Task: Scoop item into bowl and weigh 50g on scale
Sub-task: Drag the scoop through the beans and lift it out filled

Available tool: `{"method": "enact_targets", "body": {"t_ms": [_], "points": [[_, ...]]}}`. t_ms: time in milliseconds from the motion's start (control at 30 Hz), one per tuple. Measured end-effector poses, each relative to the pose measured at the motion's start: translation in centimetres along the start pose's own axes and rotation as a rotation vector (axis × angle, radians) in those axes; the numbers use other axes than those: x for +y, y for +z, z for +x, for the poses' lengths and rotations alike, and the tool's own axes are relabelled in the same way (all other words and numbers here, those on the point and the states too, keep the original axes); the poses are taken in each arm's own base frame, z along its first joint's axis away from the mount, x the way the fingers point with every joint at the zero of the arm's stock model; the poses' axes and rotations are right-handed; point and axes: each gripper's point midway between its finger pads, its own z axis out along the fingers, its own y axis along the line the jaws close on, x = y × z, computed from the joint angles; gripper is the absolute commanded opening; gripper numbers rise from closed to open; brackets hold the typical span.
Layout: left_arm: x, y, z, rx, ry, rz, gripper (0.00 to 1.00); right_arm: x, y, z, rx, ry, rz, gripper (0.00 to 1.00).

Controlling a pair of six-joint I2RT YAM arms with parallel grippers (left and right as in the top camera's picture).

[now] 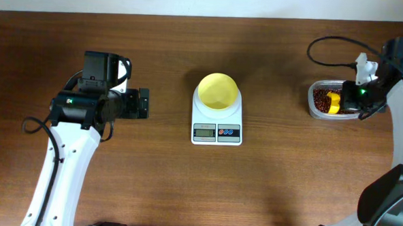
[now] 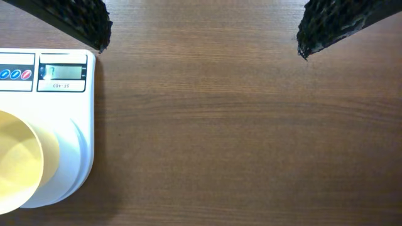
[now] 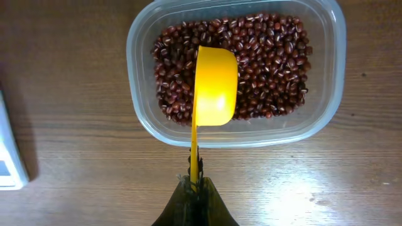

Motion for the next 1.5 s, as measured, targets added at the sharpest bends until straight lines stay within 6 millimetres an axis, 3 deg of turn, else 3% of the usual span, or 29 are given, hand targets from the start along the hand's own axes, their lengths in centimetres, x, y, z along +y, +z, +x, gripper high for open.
{"method": "enact_targets", "body": {"t_ms": [133,367,1133,1500], "points": [[0.0,0.0,0.1,0.005,0.000,0.000,0.99,-1.8,-0.6,0.2,-0.038,0.121,-0.115,0.04],[0.0,0.0,0.1,0.006,0.000,0.000,0.99,-3.5,0.3,2.1,-0.049,0.270,-0.273,0.04],[0.0,0.0,0.2,0.010,0.000,-0.001,0.99,-1.9,0.7,1.6,-0.088,0.345,-0.417,0.04],[0.0,0.0,0.3,0.013,0.001,-0.001,0.99,-4.5,-1.0,1.8,-0.146,0.505,-0.515,0.04]]}}
